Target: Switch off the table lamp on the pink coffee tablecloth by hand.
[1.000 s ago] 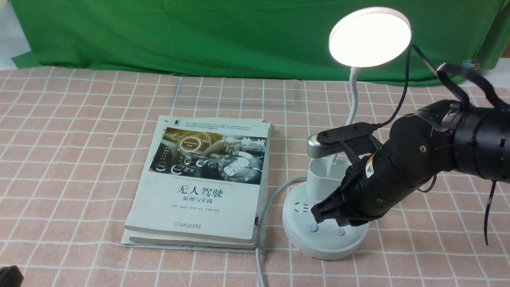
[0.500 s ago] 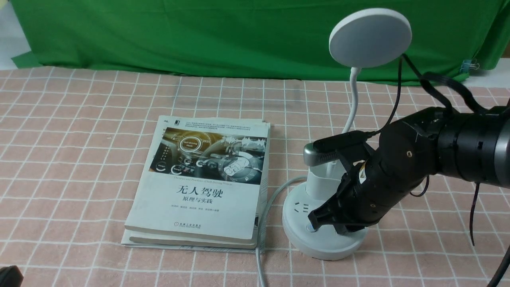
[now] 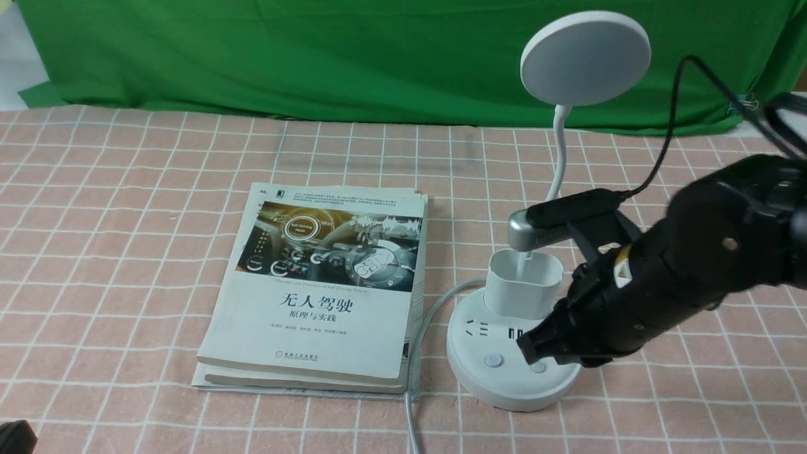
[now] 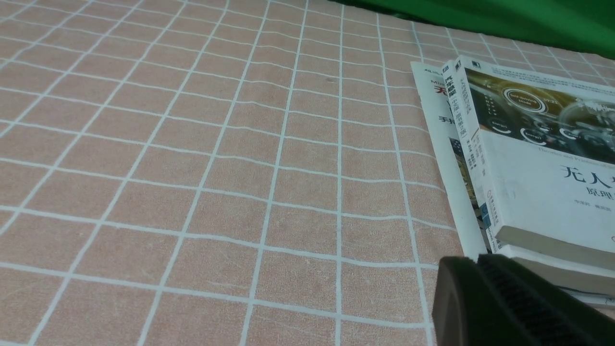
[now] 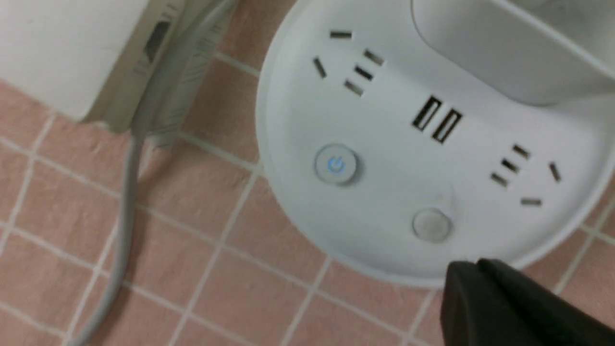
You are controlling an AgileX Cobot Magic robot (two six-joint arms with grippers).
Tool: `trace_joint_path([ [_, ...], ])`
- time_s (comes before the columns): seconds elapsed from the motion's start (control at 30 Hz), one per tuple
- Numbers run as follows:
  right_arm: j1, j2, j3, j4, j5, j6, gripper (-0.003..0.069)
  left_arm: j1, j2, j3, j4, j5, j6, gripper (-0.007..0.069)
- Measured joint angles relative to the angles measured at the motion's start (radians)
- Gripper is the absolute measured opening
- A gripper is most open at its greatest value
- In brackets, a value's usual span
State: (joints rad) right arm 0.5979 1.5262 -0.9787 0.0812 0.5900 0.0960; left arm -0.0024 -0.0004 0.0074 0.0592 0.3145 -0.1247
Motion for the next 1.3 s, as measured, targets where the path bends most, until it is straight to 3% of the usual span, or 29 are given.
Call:
trace_joint_path([
  [0.33,0.001,-0.405,0.177,0.000,0.110,-0.010,0.0062,0.000,0.000,0.000,0.000,0.000,0.000,0.0006],
  [0.7,0.001,-0.597,0.179,-0.010,0.043,-0.010,0.0087,0.000,0.000,0.000,0.000,0.000,0.000,0.0006],
  [0.87,-0.026,-0.657,0.231,-0.063,0.006,-0.010,0.0039,0.000,0.000,0.000,0.000,0.000,0.000,0.0006],
  [1.13,-0.318,-1.038,0.648,-0.081,-0.277,-0.010,0.0038,0.000,0.000,0.000,0.000,0.000,0.000,0.0006],
  [1.3,-0.424,-1.284,0.897,-0.087,-0.391,-0.014,0.0040,0.000,0.000,0.000,0.000,0.000,0.000,0.0006],
])
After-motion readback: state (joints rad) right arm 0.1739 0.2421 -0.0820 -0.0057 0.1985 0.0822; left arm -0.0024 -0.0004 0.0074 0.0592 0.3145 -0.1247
